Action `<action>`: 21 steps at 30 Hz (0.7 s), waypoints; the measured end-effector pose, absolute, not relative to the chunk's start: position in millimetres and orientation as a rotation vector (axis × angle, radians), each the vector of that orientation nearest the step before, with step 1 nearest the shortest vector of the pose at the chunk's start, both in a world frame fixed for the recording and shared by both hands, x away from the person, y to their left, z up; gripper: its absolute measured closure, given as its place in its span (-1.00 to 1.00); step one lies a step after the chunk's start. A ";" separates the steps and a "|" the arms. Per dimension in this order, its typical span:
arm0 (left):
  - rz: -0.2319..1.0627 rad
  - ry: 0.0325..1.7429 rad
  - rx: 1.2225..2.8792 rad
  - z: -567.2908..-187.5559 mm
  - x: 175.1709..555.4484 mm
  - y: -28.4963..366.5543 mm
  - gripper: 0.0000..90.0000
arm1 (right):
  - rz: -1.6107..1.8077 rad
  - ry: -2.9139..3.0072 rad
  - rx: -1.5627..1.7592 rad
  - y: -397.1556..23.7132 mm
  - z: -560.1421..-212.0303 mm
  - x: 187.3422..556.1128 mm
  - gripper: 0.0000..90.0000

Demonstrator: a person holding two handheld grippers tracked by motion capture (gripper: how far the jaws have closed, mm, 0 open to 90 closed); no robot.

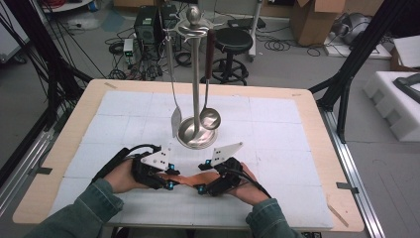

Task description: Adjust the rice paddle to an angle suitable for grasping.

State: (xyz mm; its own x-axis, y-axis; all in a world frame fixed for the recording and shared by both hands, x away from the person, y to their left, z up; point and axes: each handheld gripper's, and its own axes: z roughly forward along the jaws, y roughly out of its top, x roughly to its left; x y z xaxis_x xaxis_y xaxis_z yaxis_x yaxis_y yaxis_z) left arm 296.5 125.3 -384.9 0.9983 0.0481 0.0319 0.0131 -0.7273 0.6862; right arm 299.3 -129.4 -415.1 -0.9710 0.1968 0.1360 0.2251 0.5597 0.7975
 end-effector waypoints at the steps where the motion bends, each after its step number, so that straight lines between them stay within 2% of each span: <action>1: 0.058 0.041 2.388 -384.4 296.4 123.8 0.45 | -1.404 -2.748 -0.366 -127.4 -416.2 299.5 -0.35; 12: 0.047 0.007 2.386 -378.7 294.0 111.2 0.45 | -1.332 -2.759 -0.317 -109.7 -425.2 302.1 -0.30; 16: 0.041 -0.005 2.385 -377.3 293.4 108.0 0.45 | -1.320 -2.742 -0.302 -106.8 -427.6 303.7 -0.20; 21: 0.038 -0.009 2.376 -375.6 293.0 107.7 0.45 | -1.311 -2.715 -0.276 -105.3 -428.5 305.5 0.06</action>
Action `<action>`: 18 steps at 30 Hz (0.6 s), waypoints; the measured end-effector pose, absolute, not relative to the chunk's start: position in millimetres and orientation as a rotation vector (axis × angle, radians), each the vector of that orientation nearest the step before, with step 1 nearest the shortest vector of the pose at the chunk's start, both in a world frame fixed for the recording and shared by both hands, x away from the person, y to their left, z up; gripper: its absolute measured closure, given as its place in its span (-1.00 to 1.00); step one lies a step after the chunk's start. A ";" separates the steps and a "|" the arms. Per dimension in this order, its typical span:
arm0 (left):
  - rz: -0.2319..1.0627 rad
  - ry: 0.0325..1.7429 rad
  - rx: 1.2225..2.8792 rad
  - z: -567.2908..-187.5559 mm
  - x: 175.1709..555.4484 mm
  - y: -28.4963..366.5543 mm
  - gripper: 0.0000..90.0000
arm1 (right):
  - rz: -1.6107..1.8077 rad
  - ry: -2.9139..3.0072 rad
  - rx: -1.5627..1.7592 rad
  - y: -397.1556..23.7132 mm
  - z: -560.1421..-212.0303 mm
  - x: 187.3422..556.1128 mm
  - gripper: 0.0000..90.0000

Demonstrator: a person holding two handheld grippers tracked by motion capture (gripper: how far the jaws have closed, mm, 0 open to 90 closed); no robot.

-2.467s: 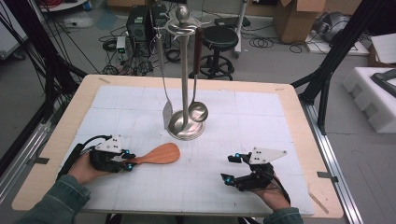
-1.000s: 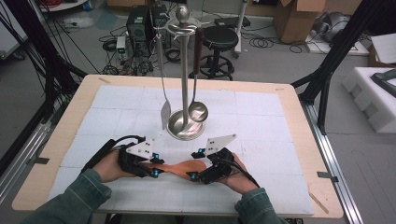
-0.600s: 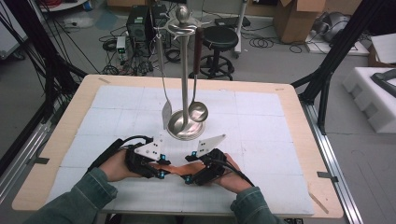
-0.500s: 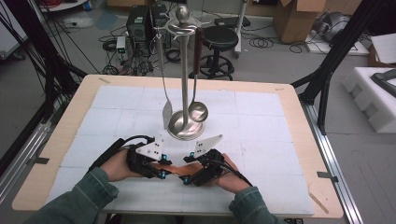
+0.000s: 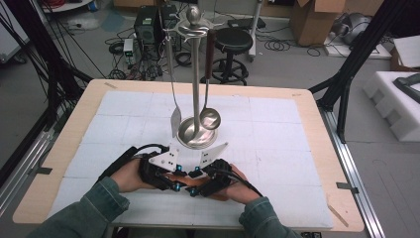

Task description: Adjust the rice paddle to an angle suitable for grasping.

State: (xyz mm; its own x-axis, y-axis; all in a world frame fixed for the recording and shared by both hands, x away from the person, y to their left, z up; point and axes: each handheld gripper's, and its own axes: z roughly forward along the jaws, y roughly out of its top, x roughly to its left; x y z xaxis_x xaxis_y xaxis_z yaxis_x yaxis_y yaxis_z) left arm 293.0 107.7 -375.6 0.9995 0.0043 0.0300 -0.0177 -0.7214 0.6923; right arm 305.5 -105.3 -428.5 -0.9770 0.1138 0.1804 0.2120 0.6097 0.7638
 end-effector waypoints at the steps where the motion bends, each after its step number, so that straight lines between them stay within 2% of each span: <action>1: 0.038 -0.012 2.379 -375.3 293.1 108.1 0.45 | -1.307 -2.708 -0.268 -105.2 -428.4 305.3 0.11; 3: 0.035 -0.010 2.379 -374.9 293.4 108.9 0.45 | -1.310 -2.694 -0.241 -105.6 -427.7 306.0 0.24; 11: 0.020 0.018 2.364 -372.6 295.0 111.8 0.42 | -1.330 -2.703 -0.207 -105.4 -424.6 304.0 0.32; 18: 0.044 0.066 2.311 -362.6 296.3 123.9 0.22 | -1.365 -2.701 -0.225 -110.0 -419.5 303.2 0.41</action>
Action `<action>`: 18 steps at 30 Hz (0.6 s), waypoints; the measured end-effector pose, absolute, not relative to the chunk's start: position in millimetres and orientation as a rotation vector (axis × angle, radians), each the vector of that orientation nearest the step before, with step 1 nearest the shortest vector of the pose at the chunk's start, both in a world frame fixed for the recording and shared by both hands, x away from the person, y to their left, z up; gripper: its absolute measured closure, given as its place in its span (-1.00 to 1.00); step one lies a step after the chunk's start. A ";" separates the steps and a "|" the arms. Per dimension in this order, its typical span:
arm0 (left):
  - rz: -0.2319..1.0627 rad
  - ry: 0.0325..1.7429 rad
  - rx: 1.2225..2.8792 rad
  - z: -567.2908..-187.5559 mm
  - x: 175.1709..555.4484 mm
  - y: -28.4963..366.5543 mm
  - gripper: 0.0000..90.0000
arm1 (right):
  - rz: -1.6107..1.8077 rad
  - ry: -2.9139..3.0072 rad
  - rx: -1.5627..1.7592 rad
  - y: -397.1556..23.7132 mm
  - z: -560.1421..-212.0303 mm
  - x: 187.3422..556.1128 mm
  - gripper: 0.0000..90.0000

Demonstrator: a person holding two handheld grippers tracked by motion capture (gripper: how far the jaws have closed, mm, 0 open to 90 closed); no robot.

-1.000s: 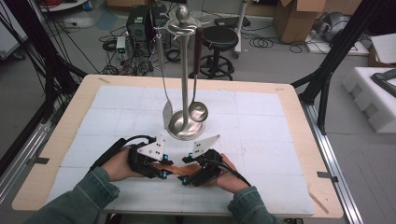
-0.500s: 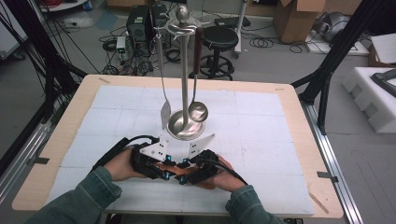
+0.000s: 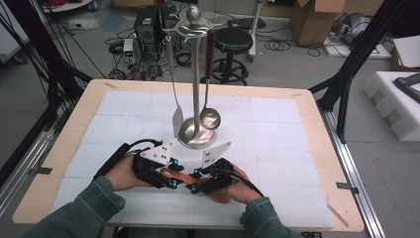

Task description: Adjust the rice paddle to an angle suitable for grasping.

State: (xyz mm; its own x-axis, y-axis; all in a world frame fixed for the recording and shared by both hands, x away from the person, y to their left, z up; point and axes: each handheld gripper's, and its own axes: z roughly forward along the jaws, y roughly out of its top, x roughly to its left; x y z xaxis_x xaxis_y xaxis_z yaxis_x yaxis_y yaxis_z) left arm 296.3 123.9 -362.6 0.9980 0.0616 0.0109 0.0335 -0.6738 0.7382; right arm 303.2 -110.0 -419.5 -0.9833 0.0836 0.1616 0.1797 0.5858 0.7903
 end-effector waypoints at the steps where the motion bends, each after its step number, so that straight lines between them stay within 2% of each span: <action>1: 0.053 0.077 2.307 -361.3 296.2 125.4 0.18 | -1.371 -2.698 -0.226 -110.3 -418.9 303.0 0.42; 10: 0.078 0.160 2.265 -356.9 298.8 137.1 -0.08 | -1.398 -2.703 -0.228 -114.0 -414.5 301.9 0.45; 18: 0.075 0.194 2.252 -361.0 298.9 141.9 -0.13 | -1.449 -2.708 -0.236 -117.5 -409.5 300.3 0.46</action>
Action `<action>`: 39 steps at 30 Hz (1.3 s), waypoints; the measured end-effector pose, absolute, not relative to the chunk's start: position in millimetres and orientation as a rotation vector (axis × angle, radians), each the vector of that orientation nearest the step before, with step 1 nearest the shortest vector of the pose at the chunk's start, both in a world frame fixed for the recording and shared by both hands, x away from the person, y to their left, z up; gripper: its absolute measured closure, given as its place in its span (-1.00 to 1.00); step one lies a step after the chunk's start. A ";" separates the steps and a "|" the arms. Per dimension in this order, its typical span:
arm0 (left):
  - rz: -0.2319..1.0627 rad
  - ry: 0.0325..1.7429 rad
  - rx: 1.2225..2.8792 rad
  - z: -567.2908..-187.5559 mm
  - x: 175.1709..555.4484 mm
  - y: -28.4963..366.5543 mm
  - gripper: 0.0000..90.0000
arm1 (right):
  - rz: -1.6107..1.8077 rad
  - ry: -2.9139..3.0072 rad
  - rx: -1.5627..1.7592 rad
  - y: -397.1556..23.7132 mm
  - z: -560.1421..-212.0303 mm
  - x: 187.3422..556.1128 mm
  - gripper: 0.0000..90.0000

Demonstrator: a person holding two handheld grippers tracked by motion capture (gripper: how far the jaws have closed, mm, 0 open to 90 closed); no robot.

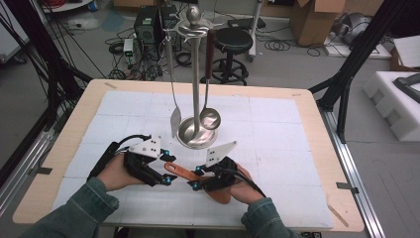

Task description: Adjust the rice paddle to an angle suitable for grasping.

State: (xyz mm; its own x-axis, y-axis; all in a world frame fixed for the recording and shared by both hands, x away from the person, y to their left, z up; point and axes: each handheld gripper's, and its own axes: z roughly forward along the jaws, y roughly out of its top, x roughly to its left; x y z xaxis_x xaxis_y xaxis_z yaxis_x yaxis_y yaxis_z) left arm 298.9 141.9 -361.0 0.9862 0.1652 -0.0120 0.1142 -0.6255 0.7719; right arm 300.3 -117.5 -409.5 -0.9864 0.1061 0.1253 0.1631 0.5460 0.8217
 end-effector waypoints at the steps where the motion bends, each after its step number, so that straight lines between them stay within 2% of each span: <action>1: 0.070 0.196 2.251 -361.4 298.9 141.5 -0.12 | -1.462 -2.707 -0.240 -117.8 -408.6 300.0 0.46; 10: 0.049 0.219 2.222 -362.7 298.3 136.5 -0.07 | -1.518 -2.717 -0.277 -116.9 -401.1 297.1 0.46; 30: 0.057 0.249 2.149 -359.3 299.1 135.0 0.20 | -1.556 -2.761 -0.294 -108.3 -399.7 292.5 0.46; 39: 0.014 0.238 2.137 -358.6 298.8 134.4 0.29 | -1.540 -2.765 -0.285 -108.3 -398.4 291.2 0.43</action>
State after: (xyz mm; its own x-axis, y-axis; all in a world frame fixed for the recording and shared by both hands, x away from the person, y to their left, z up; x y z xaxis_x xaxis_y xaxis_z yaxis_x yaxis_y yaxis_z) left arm 298.8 134.4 -358.6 0.9810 0.1756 -0.0827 0.1648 -0.5287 0.8327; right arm 291.2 -108.3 -398.4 -0.9833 0.1733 0.0554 0.1383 0.5146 0.8462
